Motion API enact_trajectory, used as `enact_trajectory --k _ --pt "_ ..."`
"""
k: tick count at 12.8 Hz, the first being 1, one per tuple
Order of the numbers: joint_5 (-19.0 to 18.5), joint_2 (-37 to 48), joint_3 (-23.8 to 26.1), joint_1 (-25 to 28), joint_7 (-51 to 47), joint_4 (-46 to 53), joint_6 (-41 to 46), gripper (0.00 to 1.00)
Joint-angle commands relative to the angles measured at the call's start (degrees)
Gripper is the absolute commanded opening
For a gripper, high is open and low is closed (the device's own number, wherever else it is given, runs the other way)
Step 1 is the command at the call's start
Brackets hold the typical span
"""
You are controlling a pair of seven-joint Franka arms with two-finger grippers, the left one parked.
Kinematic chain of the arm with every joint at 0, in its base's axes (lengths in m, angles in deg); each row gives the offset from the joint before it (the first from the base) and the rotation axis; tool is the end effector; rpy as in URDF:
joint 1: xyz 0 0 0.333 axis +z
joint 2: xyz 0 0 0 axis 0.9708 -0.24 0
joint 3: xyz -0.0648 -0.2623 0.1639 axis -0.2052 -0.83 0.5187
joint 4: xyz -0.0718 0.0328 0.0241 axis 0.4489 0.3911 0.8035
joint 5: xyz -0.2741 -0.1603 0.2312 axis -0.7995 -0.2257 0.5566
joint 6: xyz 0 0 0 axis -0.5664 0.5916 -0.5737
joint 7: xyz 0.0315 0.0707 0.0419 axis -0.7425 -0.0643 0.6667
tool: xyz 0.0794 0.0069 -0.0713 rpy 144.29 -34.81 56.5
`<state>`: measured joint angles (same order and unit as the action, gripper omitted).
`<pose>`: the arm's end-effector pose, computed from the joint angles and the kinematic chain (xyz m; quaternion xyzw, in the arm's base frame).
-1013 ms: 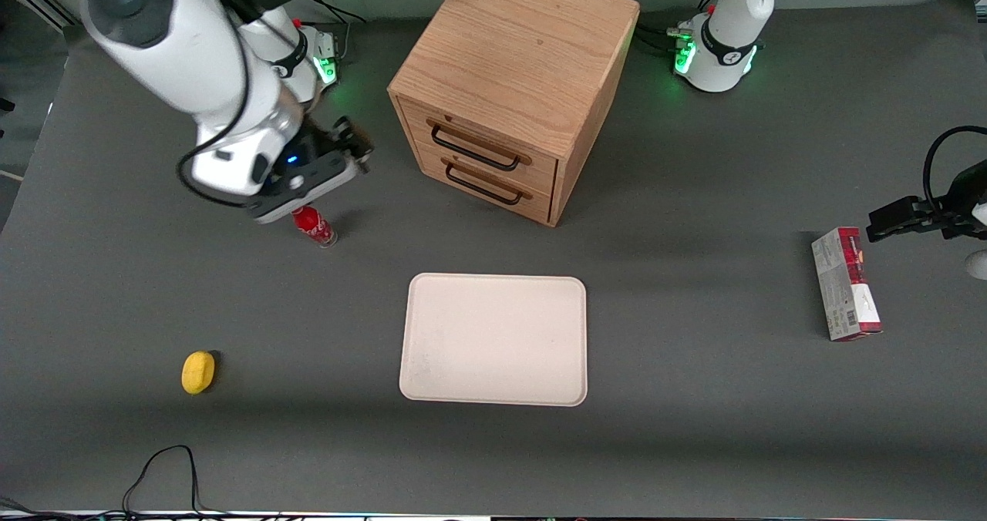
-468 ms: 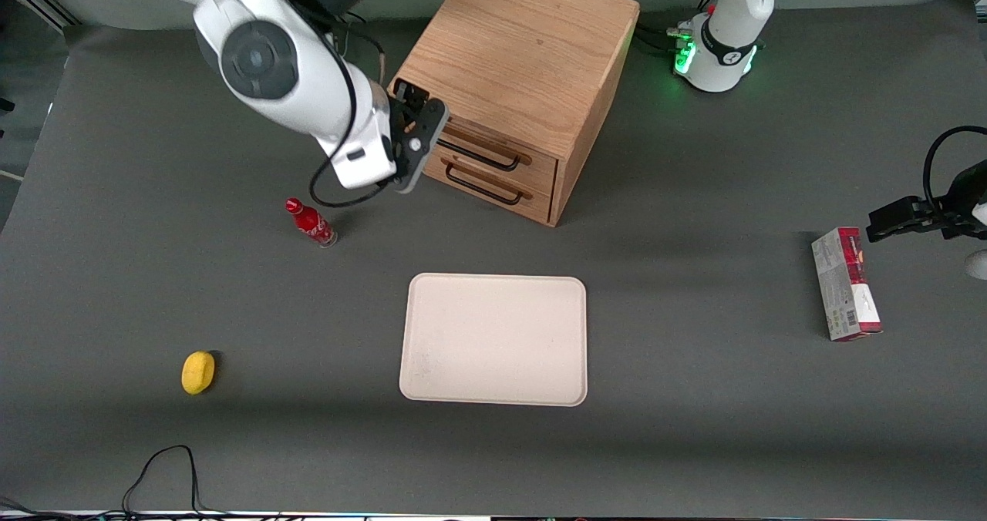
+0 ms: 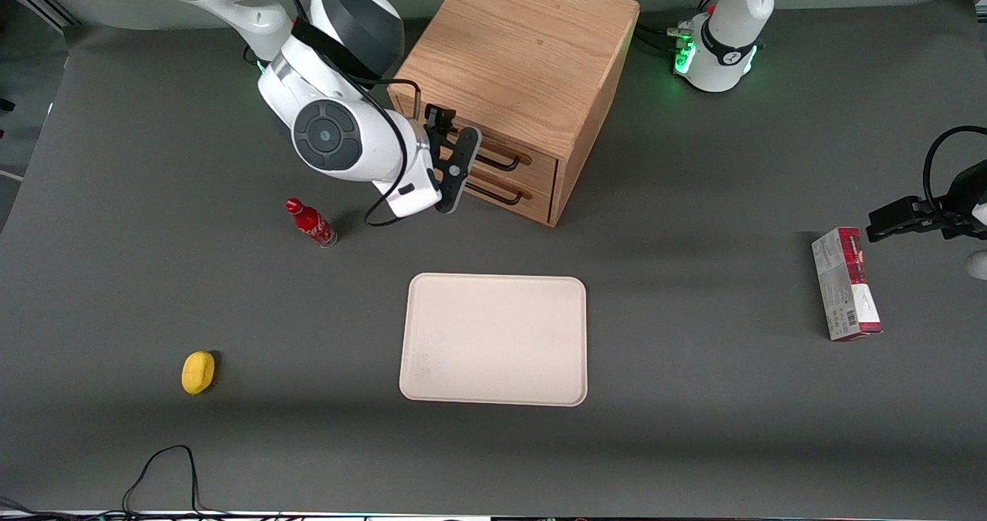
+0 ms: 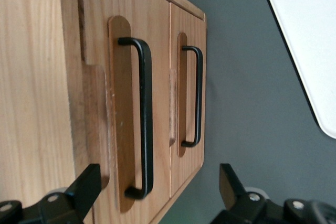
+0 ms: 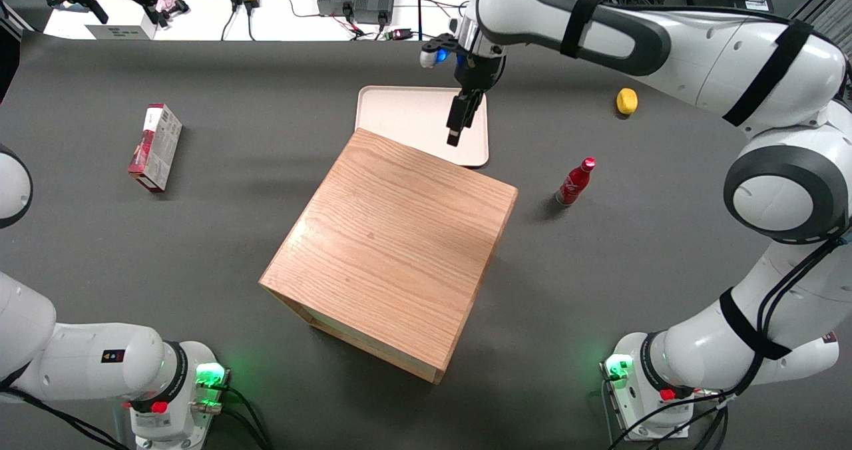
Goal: Open upper drawer
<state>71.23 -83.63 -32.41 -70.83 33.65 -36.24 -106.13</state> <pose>0.4984 0.4048 0.4495 -0.8266 -0.5092 0.1371 0.1965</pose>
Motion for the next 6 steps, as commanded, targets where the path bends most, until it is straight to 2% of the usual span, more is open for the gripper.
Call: enact_trajectory --k 1,6 --pt "0.8 0.4 0.2 0.5 1.0 -3.3 -5.2 1.0" --pt "-1.0 -0.4 0.1 1.6 0.9 -6.5 -10.0 1.0"
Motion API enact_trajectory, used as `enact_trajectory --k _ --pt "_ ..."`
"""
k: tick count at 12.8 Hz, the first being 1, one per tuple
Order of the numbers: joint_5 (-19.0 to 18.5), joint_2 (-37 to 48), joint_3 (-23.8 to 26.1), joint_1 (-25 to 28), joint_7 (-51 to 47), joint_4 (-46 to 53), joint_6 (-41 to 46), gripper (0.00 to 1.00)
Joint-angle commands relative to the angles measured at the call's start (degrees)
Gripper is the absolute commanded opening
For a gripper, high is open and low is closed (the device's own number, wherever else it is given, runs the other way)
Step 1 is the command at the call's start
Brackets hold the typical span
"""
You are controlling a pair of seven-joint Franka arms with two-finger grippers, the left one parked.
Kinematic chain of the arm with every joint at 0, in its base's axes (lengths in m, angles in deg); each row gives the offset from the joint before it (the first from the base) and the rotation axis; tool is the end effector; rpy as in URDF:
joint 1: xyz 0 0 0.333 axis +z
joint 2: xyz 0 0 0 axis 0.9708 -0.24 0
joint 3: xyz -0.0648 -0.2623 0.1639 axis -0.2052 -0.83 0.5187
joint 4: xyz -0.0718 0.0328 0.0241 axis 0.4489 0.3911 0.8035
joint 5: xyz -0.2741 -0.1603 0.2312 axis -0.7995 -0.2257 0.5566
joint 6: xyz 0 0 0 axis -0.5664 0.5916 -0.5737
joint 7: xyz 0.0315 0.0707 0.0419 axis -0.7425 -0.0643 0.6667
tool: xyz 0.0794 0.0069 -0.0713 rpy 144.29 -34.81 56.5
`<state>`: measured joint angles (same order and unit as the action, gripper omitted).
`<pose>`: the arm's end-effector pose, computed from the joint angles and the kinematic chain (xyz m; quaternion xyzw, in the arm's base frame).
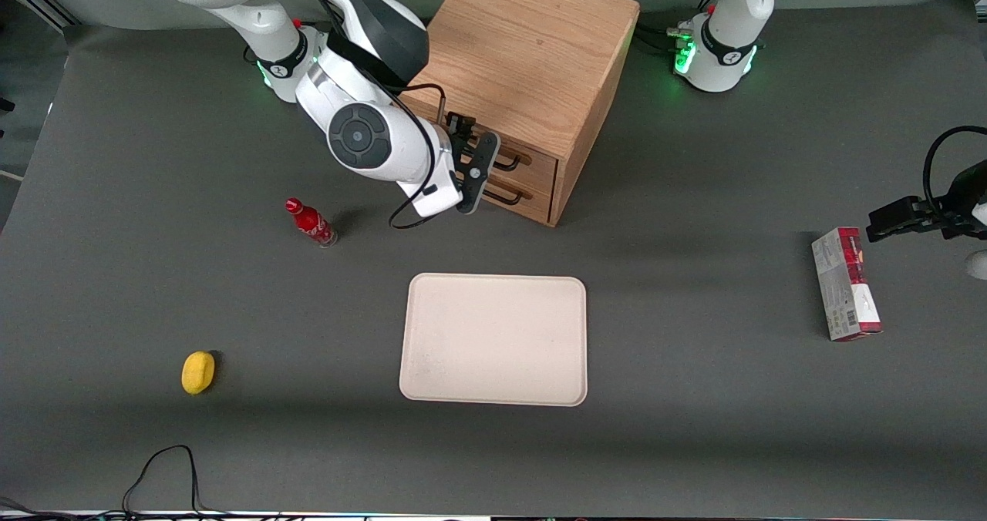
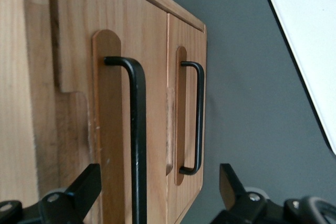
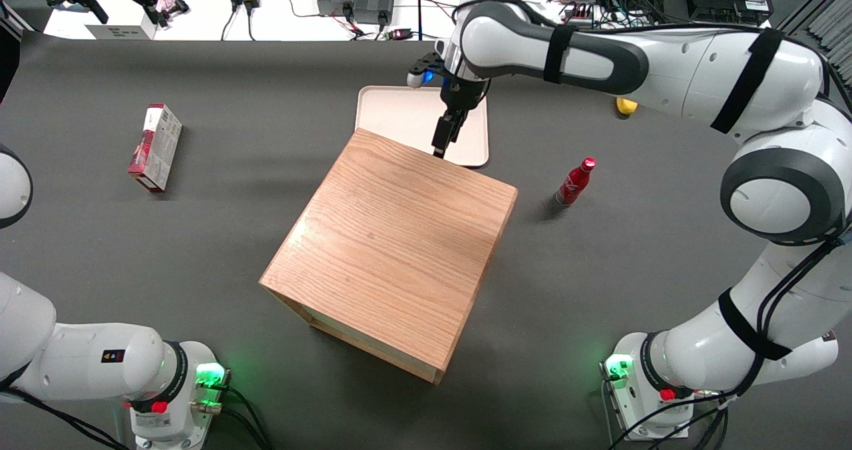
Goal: Open upper drawer
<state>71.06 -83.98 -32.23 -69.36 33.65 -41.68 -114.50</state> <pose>0.4844 0.4242 0.4133 -0.8285 -0.5109 0.1181 0.1966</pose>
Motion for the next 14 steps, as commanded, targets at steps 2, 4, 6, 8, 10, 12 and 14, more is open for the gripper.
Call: enact_trajectory --k 2,4,6,8,10,12,14 --pt "-1.9 -0.5 -0.1 0.2 0.8 -1.5 -2.7 1.0" --pt "-2.1 -1.1 -0.1 0.2 0.9 -1.6 -3.2 1.0" --pt "-4.3 -2.1 -0.1 0.1 0.9 -1.4 -4.0 1.0" --pt "-5.8 -2.8 -0.1 -0.1 0.9 -0.9 -4.5 1.0" --pt "-7.1 -4.0 -0.2 -0.2 1.0 0.2 -4.8 1.0" --pt "-8.7 -5.7 -0.6 -0.5 1.3 2.7 -4.8 1.0" --pt "-9.5 -6.9 -1.6 -0.8 1.5 4.7 -4.7 1.0"
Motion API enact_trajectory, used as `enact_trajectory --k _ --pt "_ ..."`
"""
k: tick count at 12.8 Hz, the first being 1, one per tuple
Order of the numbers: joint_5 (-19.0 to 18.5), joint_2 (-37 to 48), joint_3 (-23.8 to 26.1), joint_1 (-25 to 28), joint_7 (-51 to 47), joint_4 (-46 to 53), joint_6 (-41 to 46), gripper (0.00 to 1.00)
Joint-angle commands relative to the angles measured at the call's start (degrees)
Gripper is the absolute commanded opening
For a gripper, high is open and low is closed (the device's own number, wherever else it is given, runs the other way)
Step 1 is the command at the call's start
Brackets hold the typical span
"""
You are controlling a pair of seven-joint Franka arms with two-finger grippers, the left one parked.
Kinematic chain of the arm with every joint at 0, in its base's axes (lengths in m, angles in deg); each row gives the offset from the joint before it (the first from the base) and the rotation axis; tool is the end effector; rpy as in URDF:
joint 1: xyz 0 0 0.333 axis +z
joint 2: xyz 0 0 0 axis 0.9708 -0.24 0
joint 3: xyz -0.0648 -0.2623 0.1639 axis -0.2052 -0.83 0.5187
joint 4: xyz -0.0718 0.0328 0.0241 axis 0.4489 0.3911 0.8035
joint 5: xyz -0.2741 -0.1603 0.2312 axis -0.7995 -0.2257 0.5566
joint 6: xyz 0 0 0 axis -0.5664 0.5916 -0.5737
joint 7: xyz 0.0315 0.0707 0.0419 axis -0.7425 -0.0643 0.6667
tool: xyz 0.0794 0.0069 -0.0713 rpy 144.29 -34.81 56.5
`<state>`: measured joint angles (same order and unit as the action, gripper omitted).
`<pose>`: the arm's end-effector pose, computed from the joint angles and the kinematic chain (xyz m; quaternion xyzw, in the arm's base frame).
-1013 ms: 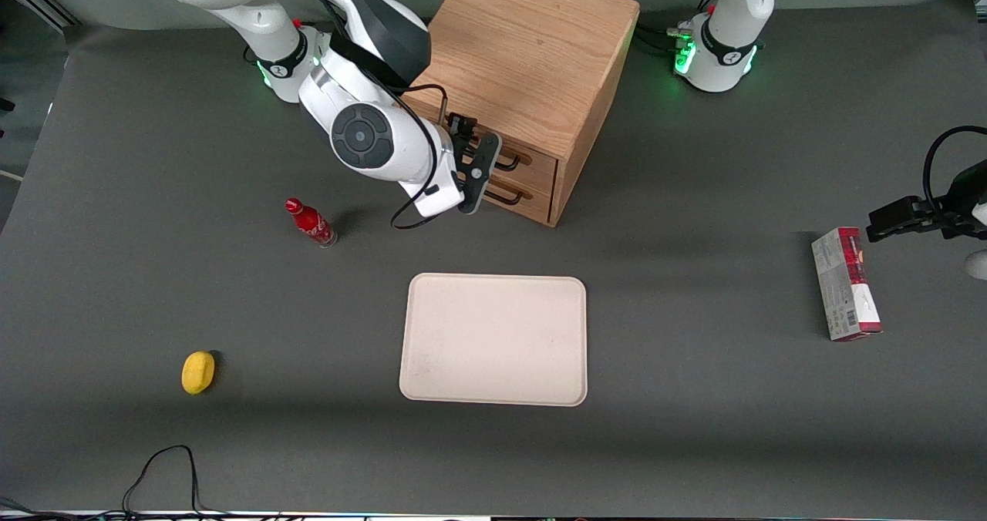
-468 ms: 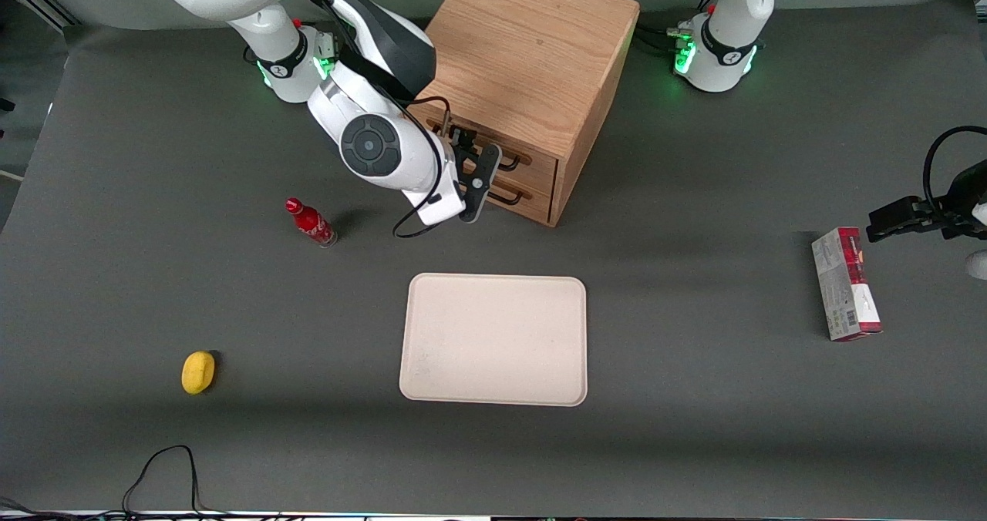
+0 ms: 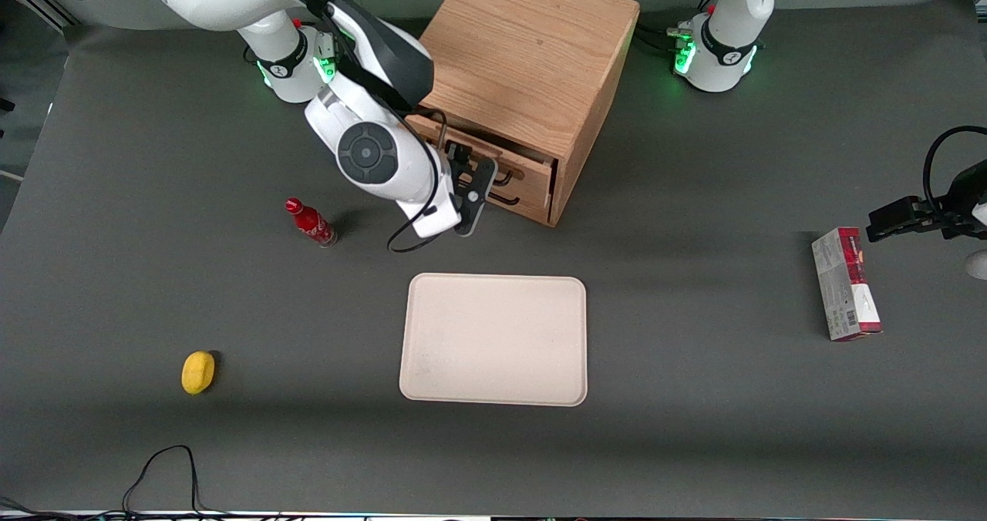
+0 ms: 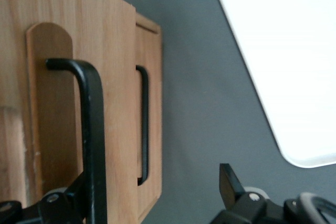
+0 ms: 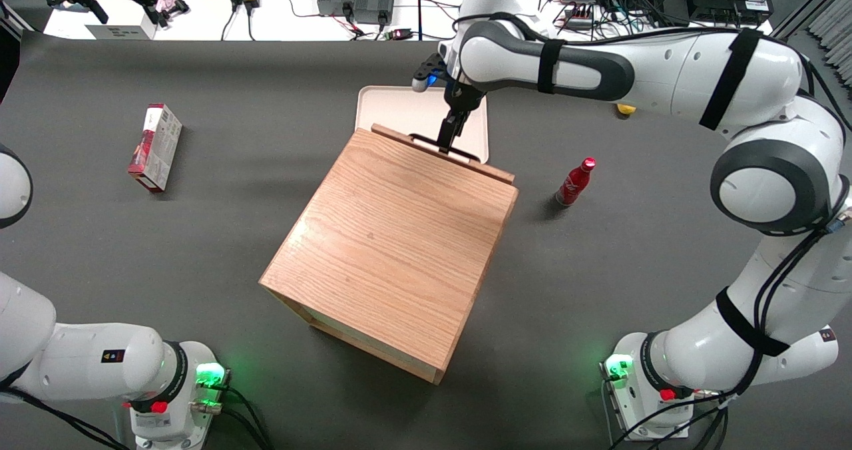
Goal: Open upper drawer
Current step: 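Pull the handle with the right gripper, sliding the upper drawer out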
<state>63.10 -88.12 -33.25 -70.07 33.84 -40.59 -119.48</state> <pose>0.5210 0.4081 0.3808 -0.8394 -0.5141 0.0852 0.1542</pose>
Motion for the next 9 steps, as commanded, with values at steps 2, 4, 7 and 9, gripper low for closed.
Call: enact_trajectory --k 2,4,7,9 --pt "-2.5 -3.2 -2.4 -0.5 3.1 5.9 0.5 1.0" --pt "-2.3 -3.3 -5.6 -0.6 6.3 7.6 0.7 1.0" --pt "-2.4 -4.6 -8.7 -0.8 7.9 10.7 0.7 1.0" --pt "-2.4 -6.6 -9.9 -0.8 7.8 13.9 0.7 1.0"
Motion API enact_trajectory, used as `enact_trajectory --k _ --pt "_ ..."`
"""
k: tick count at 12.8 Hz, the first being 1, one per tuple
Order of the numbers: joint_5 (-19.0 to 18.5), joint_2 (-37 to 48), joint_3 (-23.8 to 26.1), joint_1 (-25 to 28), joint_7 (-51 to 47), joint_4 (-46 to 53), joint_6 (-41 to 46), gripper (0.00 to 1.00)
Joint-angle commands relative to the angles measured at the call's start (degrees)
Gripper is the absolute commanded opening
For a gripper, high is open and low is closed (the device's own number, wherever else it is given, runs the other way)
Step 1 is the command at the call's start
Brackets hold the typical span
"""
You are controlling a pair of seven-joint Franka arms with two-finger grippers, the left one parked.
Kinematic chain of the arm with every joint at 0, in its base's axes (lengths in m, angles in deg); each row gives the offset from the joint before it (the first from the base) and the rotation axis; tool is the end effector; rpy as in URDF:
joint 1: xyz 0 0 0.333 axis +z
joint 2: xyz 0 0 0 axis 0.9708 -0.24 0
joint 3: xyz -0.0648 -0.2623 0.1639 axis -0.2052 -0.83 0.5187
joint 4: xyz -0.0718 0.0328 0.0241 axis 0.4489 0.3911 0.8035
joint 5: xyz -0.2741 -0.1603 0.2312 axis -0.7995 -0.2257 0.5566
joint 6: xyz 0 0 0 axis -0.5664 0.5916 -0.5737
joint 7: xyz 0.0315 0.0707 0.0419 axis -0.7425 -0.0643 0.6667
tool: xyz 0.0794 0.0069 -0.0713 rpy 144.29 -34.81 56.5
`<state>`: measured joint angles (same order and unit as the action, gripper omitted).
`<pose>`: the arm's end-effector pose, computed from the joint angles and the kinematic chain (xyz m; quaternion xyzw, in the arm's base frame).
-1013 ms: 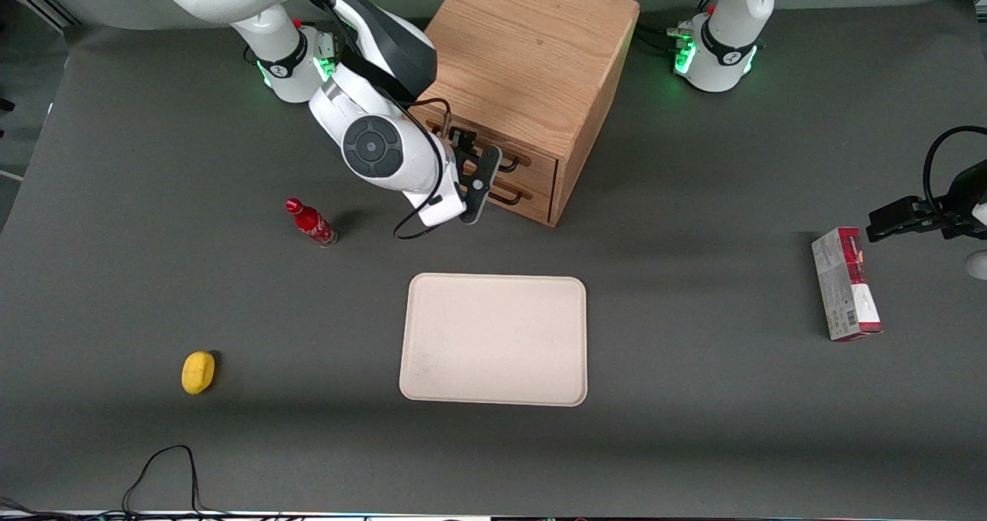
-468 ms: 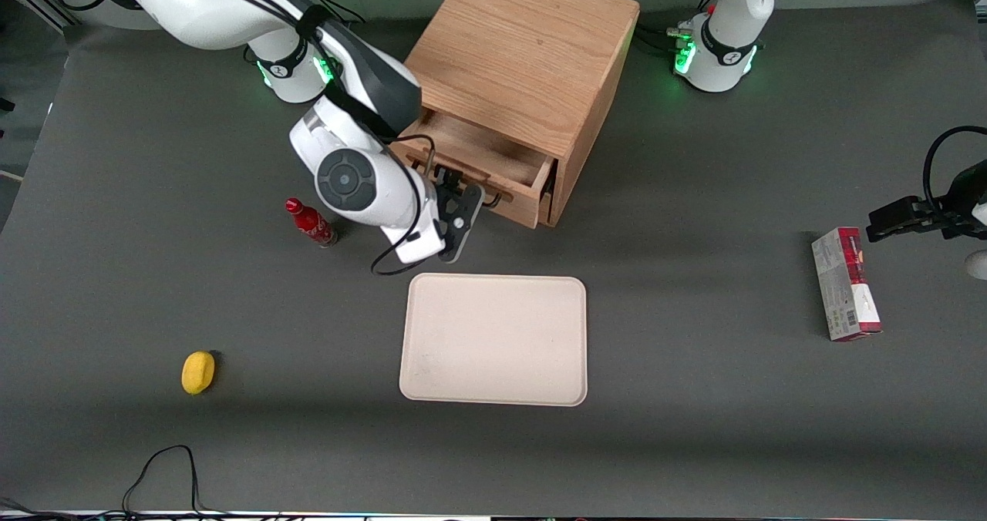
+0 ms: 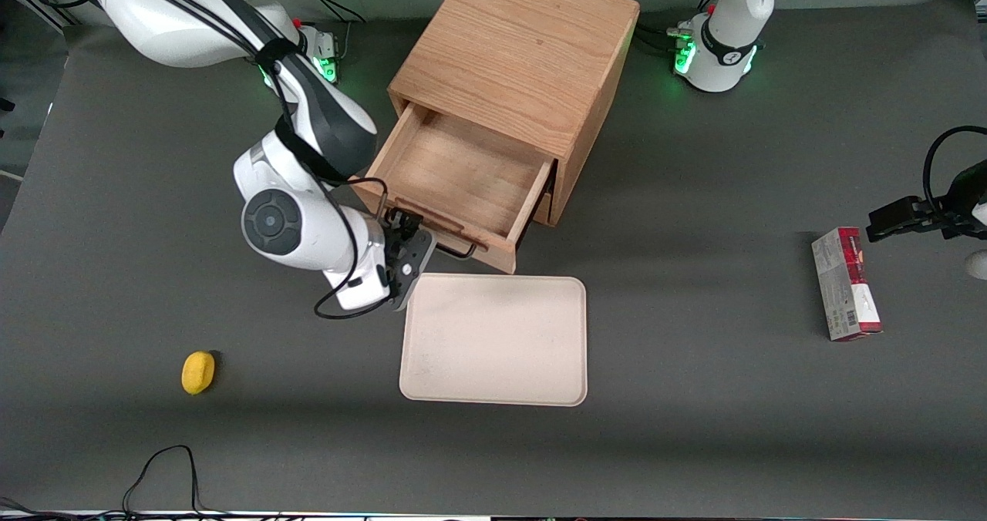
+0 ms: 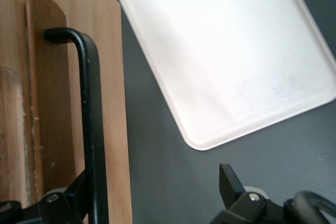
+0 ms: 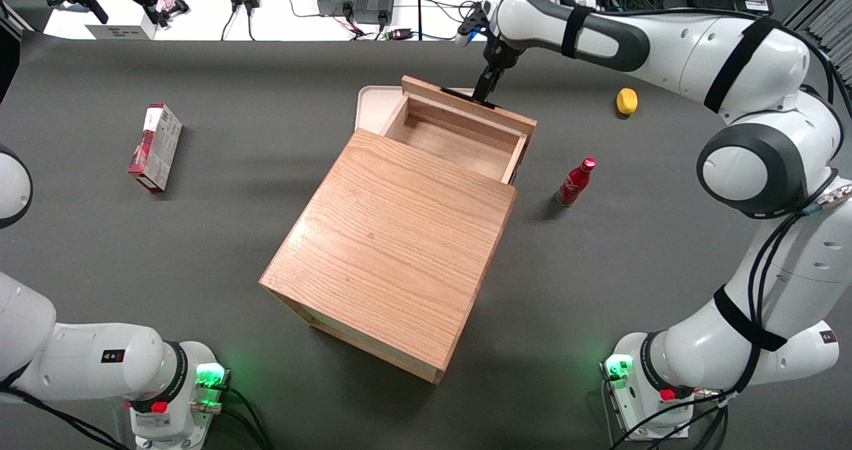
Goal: Open upper drawer
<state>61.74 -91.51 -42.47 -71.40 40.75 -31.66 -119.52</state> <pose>0.6192 0.3194 0.3882 -0.8621 -0.4884 0.0301 0.1321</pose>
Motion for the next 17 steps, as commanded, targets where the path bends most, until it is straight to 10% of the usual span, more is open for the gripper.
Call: enact_trajectory --k 1,14,17 --pt "-1.0 -3.9 -1.0 0.4 0.9 6.3 0.6 1.0" --pt "-7.4 3.2 -3.5 -1.5 -1.9 15.5 5.8 1.0" --pt "-5.0 13.5 -8.4 -1.7 -18.0 10.4 11.6 1.0"
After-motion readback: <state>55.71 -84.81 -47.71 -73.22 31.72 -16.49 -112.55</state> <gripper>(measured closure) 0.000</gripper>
